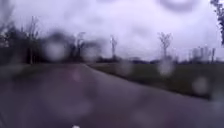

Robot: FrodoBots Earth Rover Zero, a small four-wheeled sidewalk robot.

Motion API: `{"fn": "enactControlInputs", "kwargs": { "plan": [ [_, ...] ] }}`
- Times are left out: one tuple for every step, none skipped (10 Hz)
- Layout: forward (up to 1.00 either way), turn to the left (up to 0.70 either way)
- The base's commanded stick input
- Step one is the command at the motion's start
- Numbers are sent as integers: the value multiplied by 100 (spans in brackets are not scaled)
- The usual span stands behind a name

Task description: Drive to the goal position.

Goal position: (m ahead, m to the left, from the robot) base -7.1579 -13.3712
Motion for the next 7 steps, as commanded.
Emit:
{"fn": "enactControlInputs", "kwargs": {
  "plan": [
    [0, -70],
    [0, -70],
    [0, -70],
    [0, -70],
    [0, -70],
    [0, -70],
    [0, -70]
  ]
}}
